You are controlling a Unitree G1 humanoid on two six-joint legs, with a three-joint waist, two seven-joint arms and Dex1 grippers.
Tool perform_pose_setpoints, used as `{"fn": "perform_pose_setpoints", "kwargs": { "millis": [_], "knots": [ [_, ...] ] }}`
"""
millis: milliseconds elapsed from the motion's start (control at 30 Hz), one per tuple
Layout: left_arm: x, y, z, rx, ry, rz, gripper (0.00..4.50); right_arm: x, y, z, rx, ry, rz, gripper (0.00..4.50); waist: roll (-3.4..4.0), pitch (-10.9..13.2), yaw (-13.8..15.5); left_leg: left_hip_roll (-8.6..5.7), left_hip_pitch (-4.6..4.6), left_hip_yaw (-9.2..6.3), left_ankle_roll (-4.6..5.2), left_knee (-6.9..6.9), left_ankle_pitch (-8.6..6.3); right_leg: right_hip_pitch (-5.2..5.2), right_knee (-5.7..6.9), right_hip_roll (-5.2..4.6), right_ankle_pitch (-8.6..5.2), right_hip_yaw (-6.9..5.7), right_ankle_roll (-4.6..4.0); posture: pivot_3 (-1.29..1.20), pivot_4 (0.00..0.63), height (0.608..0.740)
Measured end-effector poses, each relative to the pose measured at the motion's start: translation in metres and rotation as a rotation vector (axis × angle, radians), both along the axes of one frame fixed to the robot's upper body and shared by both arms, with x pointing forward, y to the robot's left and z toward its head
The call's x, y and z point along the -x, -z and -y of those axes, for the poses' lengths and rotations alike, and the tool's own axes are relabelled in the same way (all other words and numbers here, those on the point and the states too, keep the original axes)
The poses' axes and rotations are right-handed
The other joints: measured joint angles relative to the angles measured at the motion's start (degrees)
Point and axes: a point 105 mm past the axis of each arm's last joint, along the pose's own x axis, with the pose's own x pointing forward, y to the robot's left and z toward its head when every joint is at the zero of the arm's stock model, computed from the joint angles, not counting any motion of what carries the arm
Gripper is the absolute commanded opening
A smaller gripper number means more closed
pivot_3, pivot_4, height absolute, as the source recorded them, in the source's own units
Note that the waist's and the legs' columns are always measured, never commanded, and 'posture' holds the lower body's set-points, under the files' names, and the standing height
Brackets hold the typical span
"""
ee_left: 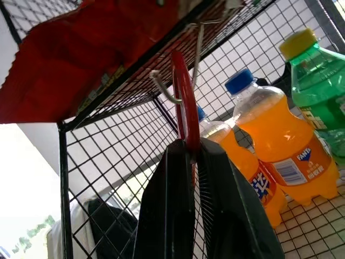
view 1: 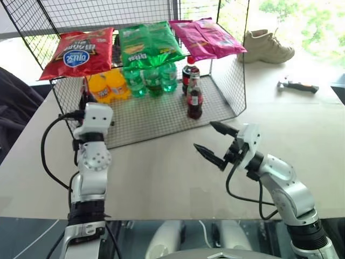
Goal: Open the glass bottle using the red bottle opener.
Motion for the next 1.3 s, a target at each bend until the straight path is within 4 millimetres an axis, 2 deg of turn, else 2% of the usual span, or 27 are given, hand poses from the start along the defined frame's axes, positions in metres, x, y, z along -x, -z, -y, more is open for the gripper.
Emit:
{"fn": "perform_pose_setpoints", "kwargs": {
  "millis": [233, 533, 933, 1300],
  "knots": [
    [0.0, 0.004, 0.012, -0.097, 0.017, -0.023, 0.15, -0.001, 0.001, 0.0, 0.001, 0.002, -0.005, 4.5, 0.0, 0.0, 0.0, 0.0, 0.0, 0.0, 0.0, 0.0, 0.0, 0.0, 0.0, -0.01, 0.0, 0.0, 0.0, 0.0, 0.15, 0.732],
    [0.008, -0.007, 0.015, -0.193, -0.025, 0.025, 0.15, -0.001, 0.002, 0.0, 0.002, 0.003, -0.004, 4.5, 0.0, 0.0, 0.0, 0.0, 0.0, 0.0, 0.0, -0.01, 0.0, -0.01, 0.01, -0.01, 0.0, 0.0, 0.0, 0.0, 0.15, 0.732],
    [0.015, -0.01, 0.021, -0.195, -0.013, 0.049, 0.15, 0.001, -0.001, -0.001, -0.019, -0.016, 0.007, 4.5, 0.0, 0.0, -0.01, 0.0, 0.0, 0.0, 0.01, -0.01, -0.01, -0.01, 0.02, -0.01, 0.0, 0.01, 0.0, 0.0, 0.15, 0.732],
    [0.023, -0.013, 0.033, -0.109, 0.072, 0.049, 0.15, 0.009, -0.015, -0.007, -0.132, -0.103, 0.031, 4.5, 0.0, 0.0, -0.02, 0.0, 0.01, 0.0, 0.01, 0.0, -0.01, 0.0, 0.04, -0.01, 0.0, 0.0, 0.0, 0.0, 0.15, 0.732]
  ]
}}
